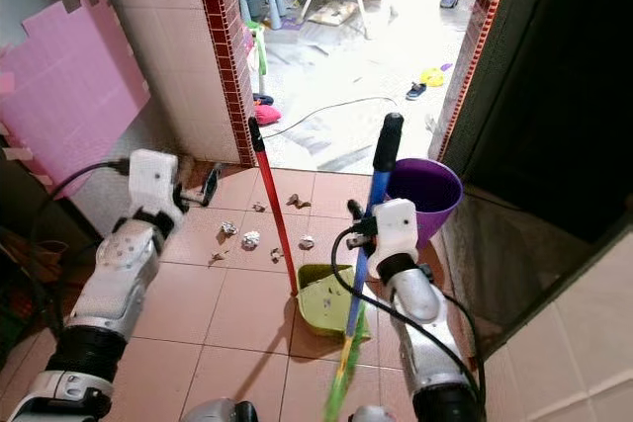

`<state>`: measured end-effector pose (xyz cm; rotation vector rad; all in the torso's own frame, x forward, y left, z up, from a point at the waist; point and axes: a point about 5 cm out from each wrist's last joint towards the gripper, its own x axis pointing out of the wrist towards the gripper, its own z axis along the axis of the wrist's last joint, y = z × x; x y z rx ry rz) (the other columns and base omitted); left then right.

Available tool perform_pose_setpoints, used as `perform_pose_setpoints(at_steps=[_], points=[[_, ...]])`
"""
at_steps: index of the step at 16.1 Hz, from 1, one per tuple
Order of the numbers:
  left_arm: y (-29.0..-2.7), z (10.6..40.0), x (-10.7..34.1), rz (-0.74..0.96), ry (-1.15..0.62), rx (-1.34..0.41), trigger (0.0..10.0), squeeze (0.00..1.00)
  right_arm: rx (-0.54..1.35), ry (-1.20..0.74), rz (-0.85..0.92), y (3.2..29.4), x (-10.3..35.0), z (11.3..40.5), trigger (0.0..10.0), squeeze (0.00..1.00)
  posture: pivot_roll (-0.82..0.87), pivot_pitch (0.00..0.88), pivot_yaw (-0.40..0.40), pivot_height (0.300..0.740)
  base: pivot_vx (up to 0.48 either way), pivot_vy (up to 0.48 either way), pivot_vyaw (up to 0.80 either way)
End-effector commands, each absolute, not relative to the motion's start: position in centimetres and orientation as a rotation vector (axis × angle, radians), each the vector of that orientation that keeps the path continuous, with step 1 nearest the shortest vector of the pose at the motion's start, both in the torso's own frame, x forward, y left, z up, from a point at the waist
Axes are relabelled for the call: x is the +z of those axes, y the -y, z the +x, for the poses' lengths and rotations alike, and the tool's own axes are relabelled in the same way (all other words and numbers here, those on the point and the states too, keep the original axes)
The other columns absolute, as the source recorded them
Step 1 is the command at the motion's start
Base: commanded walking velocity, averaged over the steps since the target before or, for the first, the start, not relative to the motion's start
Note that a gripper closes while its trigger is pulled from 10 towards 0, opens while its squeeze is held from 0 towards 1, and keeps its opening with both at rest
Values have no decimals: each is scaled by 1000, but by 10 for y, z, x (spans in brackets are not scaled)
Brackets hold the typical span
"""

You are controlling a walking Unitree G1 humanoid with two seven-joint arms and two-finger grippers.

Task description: Sweep floor

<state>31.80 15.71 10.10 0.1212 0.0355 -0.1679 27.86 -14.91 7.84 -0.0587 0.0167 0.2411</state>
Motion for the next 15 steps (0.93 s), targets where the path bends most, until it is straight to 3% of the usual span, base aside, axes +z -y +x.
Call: perform_pose_setpoints(at_steps=[1, 6, 8, 11, 15], points=[[-159, 320, 103, 137, -21, -172, 10000, 0, 253, 53, -59, 145, 93, 286, 10000, 0, -124, 0, 46, 740, 0, 0, 0], [-160, 331, 124, 216, 73, -181, 10000, 0, 253, 54, -75, 147, 92, 285, 10000, 0, -127, 0, 52, 740, 0, 0, 0], [-175, 339, 151, 261, 162, -140, 10000, 0, 249, 60, -84, 149, 94, 286, 10000, 0, -125, 0, 51, 740, 0, 0, 0], [-189, 342, 151, 216, 122, -96, 10000, 0, 240, 55, -66, 148, 93, 287, 10000, 0, -111, 0, 52, 740, 0, 0, 0], [-169, 335, 133, 112, 33, -145, 10000, 0, 223, 55, -53, 151, 94, 285, 10000, 0, -127, 0, 61, 740, 0, 0, 0]])
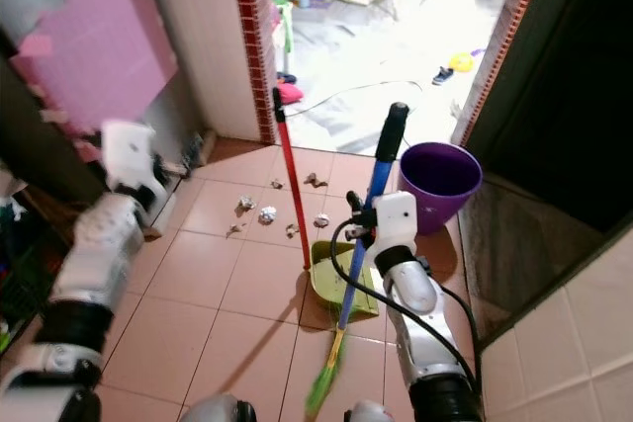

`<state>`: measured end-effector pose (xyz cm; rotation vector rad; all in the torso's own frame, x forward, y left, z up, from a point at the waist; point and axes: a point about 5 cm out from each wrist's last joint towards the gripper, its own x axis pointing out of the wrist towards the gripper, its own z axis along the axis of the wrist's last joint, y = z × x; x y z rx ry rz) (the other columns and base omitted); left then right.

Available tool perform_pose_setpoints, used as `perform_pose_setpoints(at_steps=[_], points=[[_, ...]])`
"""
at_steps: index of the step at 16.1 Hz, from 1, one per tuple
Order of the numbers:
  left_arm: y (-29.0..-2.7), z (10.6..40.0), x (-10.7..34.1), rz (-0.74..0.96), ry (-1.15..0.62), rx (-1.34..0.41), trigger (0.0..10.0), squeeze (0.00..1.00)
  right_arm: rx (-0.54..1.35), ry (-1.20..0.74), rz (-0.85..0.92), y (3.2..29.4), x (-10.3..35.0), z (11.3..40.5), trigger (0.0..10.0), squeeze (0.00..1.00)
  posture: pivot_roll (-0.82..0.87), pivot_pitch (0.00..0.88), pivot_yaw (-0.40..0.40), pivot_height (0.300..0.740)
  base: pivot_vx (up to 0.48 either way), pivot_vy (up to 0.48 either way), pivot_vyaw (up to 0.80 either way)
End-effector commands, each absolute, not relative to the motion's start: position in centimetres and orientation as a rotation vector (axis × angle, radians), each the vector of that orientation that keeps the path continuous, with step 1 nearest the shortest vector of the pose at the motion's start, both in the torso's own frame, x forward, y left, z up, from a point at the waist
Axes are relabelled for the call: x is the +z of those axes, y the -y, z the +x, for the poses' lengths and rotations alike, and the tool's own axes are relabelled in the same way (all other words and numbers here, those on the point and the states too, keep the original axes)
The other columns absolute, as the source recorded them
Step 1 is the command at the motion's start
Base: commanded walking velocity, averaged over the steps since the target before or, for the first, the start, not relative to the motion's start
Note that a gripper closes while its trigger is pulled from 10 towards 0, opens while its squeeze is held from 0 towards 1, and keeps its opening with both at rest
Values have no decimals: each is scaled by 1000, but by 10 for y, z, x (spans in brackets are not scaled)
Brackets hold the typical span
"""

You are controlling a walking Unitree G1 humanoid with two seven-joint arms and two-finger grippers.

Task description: Sweep floor

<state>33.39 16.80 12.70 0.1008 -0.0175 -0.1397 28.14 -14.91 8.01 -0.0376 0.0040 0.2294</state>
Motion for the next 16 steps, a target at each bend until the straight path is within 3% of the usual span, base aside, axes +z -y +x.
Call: perform_pose_setpoints(at_steps=[1, 4, 7, 8, 11, 13, 15, 16], points=[[-163, 334, 136, 87, 31, -172, 10000, 0, 220, 53, -62, 152, 94, 285, 10000, 0, -127, 0, 61, 740, 0, 0, 0], [-159, 335, 170, 176, 139, -202, 10000, 0, 229, 70, -60, 152, 101, 288, 10000, 0, -113, 0, 50, 740, 0, 0, 0], [-201, 328, 197, 230, 180, -83, 10000, 0, 237, 81, -59, 152, 106, 293, 10000, 0, -86, 0, 34, 740, 0, 0, 0], [-226, 315, 197, 247, 154, 0, 10000, 0, 246, 75, -59, 150, 105, 294, 10000, 0, -74, 0, 29, 740, 0, 0, 0], [-264, 286, 184, 275, 80, 136, 10000, 0, 258, 72, -57, 147, 104, 293, 10000, 0, -66, 0, 29, 740, 0, 0, 0], [-296, 244, 164, 270, -47, 296, 10000, 0, 262, 67, -55, 147, 102, 292, 10000, 0, -35, 0, 32, 740, 0, 0, 0], [-296, 216, 152, 288, -123, 314, 10000, 0, 263, 57, -54, 148, 100, 290, 10000, 0, -35, 0, 32, 740, 0, 0, 0], [-285, 187, 135, 263, -217, 312, 10000, 0, 265, 48, -51, 147, 96, 289, 10000, 0, -10, 0, 44, 740, 0, 0, 0]])
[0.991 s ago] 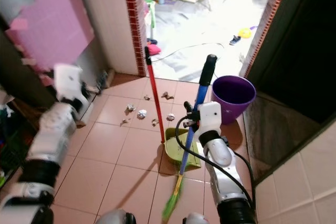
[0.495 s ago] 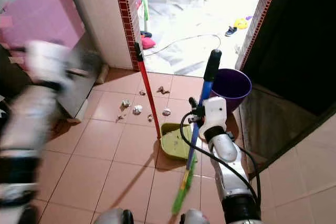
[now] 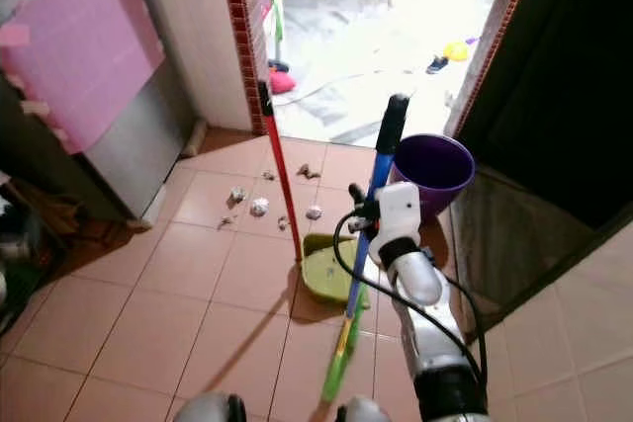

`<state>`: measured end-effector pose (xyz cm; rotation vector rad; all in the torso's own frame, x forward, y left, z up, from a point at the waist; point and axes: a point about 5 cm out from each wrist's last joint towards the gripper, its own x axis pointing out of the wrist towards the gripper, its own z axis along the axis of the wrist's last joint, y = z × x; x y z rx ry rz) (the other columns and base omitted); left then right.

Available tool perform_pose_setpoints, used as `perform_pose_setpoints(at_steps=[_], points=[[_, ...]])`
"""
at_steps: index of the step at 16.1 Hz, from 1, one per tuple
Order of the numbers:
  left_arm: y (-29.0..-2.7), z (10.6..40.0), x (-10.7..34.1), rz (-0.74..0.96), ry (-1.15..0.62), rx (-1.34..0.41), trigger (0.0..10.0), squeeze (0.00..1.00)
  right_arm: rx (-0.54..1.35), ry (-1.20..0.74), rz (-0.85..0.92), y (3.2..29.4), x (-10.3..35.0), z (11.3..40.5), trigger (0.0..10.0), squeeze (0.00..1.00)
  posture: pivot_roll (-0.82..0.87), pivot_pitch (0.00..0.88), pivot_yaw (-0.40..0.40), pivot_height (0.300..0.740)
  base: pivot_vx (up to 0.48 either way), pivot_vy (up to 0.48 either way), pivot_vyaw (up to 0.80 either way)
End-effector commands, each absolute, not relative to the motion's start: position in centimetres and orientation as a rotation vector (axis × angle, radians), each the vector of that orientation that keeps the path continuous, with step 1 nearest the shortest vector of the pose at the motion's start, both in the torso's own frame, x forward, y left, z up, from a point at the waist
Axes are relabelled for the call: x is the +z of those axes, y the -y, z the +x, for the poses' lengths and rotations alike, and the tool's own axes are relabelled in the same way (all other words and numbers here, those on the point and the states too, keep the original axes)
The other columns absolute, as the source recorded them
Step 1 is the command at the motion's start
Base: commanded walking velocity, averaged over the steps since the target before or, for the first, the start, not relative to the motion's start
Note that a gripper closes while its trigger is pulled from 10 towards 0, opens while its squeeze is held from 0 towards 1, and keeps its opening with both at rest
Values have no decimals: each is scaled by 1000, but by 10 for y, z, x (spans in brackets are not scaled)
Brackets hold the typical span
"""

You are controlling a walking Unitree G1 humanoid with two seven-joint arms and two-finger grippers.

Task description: Sweep floor

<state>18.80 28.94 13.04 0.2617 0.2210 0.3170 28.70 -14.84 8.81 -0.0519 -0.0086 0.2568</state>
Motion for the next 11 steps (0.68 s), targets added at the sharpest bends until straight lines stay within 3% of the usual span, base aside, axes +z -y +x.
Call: perform_pose_setpoints(at_steps=[1, 6, 9, 11], points=[[-273, 169, 123, 260, -282, 294, 10000, 0, 267, 45, -47, 144, 95, 288, 10000, 0, -11, 0, 47, 740, 0, 0, 0], [-229, 111, 56, 244, -616, 69, 10000, 0, 268, 43, -46, 143, 94, 285, 10000, 0, -35, 0, 47, 740, 0, 0, 0], [-188, 158, 51, 383, -454, -148, 10000, 0, 248, 48, -59, 150, 98, 288, 10000, 0, -72, 0, 38, 740, 0, 0, 0], [-155, 194, 55, 336, -358, -185, 10000, 0, 248, 55, -60, 147, 100, 289, 10000, 0, -99, 0, 37, 740, 0, 0, 0]])
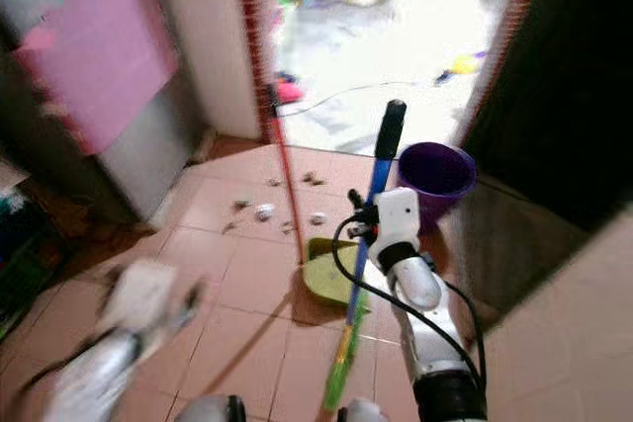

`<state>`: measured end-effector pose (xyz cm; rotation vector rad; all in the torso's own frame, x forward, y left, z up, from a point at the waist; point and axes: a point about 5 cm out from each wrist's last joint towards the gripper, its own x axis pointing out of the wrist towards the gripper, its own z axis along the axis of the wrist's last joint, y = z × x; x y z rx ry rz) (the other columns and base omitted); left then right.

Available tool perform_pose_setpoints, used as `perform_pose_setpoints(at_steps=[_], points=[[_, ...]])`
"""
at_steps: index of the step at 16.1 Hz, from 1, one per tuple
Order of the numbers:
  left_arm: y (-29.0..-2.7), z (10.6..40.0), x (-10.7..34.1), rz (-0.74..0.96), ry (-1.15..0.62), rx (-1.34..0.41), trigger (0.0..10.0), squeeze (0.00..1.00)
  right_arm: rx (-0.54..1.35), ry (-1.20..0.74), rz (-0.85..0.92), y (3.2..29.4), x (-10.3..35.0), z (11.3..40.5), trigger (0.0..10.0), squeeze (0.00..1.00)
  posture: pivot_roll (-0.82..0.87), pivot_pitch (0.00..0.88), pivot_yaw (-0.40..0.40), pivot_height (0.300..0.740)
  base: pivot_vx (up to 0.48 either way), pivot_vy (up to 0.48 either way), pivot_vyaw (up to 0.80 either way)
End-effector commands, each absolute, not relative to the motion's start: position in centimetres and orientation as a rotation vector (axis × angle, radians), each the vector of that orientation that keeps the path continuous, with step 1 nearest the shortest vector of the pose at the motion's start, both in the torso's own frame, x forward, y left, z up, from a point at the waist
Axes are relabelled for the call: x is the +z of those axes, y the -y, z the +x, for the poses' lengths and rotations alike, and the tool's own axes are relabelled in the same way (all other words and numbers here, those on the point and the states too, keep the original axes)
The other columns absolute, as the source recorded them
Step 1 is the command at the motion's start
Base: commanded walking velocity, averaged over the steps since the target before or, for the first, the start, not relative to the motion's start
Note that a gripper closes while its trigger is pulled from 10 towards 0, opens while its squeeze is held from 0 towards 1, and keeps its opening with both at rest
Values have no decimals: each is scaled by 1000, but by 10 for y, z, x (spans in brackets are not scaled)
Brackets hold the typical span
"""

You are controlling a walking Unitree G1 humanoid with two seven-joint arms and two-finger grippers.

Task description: Sweep floor

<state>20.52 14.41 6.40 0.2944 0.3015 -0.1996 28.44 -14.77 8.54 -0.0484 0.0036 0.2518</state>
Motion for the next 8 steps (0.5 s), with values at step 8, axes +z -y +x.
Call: perform_pose_setpoints(at_steps=[8], points=[[-168, 272, 78, 139, -176, 44, 10000, 0, 200, 64, -55, 158, 102, 289, 10000, 0, -143, 0, 58, 740, 0, 0, 0]])
